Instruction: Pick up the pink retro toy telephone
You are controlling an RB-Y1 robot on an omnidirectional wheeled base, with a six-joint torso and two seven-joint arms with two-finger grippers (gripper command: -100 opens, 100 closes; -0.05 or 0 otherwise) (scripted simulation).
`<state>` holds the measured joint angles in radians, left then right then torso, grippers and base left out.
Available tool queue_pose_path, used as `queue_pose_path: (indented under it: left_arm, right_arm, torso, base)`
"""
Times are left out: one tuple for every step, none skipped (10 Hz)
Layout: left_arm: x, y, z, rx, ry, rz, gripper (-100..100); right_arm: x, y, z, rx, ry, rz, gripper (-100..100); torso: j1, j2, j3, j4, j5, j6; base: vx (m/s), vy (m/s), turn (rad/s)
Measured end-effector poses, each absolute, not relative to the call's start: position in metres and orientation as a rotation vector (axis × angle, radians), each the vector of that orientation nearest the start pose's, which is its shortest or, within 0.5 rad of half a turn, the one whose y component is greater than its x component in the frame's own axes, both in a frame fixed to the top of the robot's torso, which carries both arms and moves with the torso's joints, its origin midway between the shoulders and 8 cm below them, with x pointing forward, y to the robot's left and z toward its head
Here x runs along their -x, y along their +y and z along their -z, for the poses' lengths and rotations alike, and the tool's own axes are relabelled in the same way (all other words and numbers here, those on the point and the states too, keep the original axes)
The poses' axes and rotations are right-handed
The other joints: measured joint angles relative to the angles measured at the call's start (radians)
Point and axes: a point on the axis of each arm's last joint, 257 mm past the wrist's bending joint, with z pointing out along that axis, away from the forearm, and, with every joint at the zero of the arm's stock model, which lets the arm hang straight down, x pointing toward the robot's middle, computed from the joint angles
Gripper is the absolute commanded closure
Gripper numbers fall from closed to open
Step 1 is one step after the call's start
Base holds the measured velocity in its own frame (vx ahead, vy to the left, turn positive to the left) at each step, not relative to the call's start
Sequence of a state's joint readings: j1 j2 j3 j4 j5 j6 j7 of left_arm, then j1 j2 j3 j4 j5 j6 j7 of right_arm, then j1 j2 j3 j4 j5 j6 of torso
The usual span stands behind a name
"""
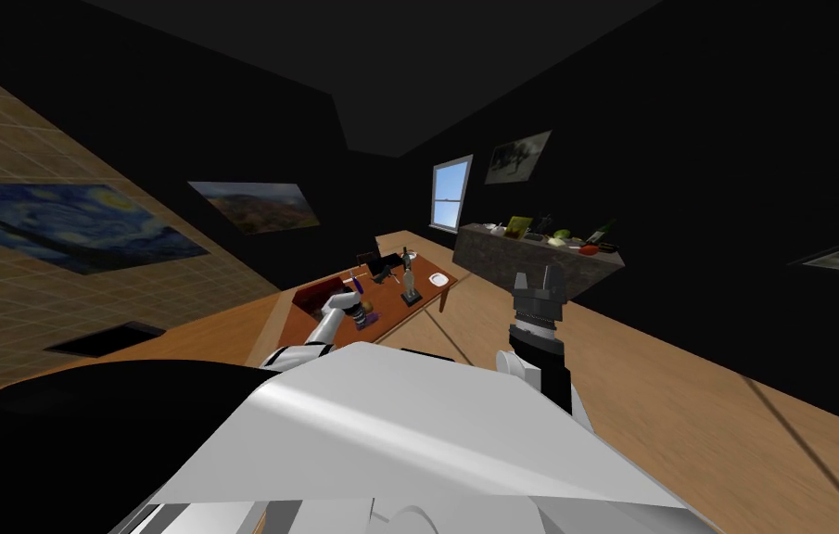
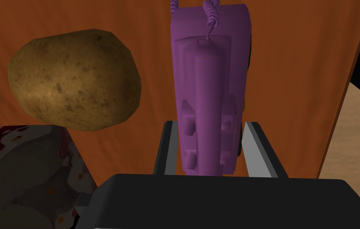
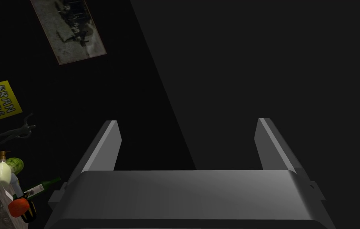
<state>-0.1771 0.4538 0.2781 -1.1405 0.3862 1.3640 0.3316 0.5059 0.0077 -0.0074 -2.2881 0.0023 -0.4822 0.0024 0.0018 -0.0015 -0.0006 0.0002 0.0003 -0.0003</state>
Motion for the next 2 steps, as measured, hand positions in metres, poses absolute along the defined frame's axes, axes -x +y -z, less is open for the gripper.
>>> queue_pose_path:
  left_arm:
    - [-0.3319, 0.4542, 0.4632, 2.783, 1.305, 0.098, 100]
    - [-0.3319, 0.454, 0.4623, 2.784, 1.305, 0.096, 0]
  right_arm:
    - [-0.3443, -0.2833, -0.023, -0.672, 0.616, -1.286, 0]
    - [-0.3443, -0.2833, -0.023, -0.672, 0.616, -1.286, 0]
  torso:
    - [0.0, 0.0, 0.0, 0.0, 0.0, 0.0]
    - [0.0, 0.0, 0.0, 0.0, 0.0, 0.0]
  base:
    - [-0.008, -0.004, -0.002]
    - [0.0, 0.0, 0.0]
